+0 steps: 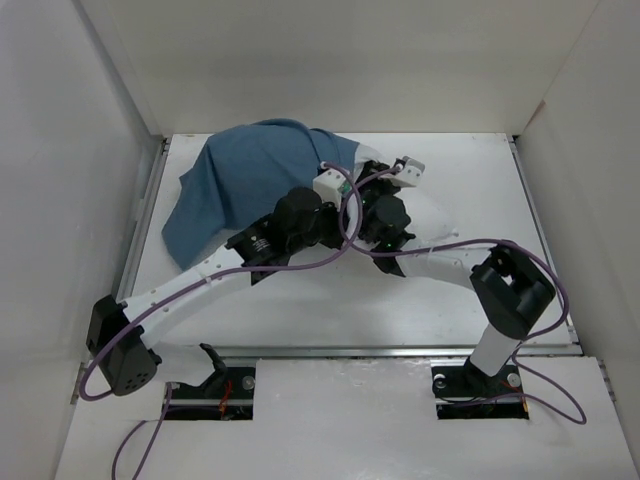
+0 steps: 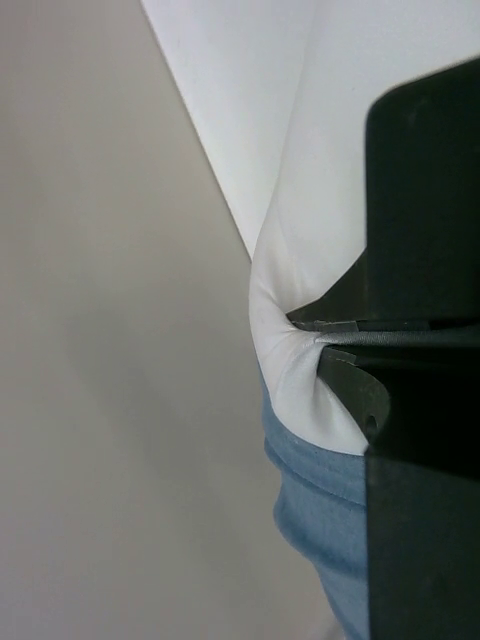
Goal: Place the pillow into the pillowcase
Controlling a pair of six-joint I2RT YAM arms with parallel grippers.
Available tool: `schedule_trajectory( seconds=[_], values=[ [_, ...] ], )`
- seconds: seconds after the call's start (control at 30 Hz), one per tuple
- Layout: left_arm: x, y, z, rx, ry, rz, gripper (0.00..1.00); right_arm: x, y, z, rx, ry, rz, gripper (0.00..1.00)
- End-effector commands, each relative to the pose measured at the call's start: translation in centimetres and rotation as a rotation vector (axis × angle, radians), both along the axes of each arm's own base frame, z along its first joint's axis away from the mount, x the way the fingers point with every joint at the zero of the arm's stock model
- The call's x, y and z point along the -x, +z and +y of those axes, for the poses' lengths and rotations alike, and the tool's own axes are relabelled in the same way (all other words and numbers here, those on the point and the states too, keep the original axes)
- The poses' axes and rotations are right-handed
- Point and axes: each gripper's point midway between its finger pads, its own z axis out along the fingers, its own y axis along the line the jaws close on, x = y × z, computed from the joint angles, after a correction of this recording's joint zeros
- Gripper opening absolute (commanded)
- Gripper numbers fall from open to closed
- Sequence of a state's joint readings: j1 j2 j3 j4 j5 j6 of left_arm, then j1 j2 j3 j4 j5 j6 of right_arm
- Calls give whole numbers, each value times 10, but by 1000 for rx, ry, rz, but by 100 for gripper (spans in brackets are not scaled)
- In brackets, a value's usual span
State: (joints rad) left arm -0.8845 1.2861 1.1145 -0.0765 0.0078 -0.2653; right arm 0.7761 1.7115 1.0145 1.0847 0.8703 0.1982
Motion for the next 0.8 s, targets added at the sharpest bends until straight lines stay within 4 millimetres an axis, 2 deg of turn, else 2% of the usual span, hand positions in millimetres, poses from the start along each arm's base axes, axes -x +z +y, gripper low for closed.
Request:
schedule_trajectory(
  seconds=[0.0, 0.03, 0.07, 0.13, 0.17, 0.23, 0.33, 0.37, 0.4, 0.43, 0.5, 0.53, 0.67, 0.73, 0.77],
  values=[
    [72, 120, -56, 333, -390, -131, 0, 10, 43, -64, -302, -279, -77, 0],
    [76, 126, -57, 337, -421, -147, 0, 9, 50, -72, -315, -308, -78, 0],
    [81, 131, -58, 347, -445, -151, 0, 7, 44, -79, -299, -338, -58, 0],
    [96, 143, -57, 373, -528, -171, 0, 4, 50, -96, -308, -380, -64, 0],
    [102, 152, -52, 390, -541, -188, 0, 4, 51, -102, -308, -399, -59, 0],
    [111, 158, -39, 398, -540, -182, 0, 1, 51, -115, -309, -447, -47, 0],
    [127, 153, -29, 414, -573, -149, 0, -5, 36, -120, -287, -497, -10, 0],
    [132, 154, -25, 423, -583, -140, 0, -8, 36, -122, -287, -506, -12, 0],
    [137, 160, -17, 442, -584, -150, 0, -12, 27, -119, -264, -509, 6, 0],
    [140, 153, -15, 439, -581, -130, 0, -14, 23, -122, -263, -519, 6, 0],
    [141, 155, -6, 469, -540, -119, 0, -19, 15, -118, -242, -513, 18, 0],
    [138, 143, -5, 462, -511, -92, 0, -23, 3, -115, -214, -516, 40, 0],
    [126, 127, 1, 479, -403, -36, 0, -28, -19, -112, -173, -521, 73, 0],
    [120, 117, 1, 471, -360, -15, 0, -28, -24, -103, -152, -474, 72, 0],
    [116, 111, 2, 463, -333, 3, 0, -26, -15, -95, -150, -426, 55, 0]
  ],
)
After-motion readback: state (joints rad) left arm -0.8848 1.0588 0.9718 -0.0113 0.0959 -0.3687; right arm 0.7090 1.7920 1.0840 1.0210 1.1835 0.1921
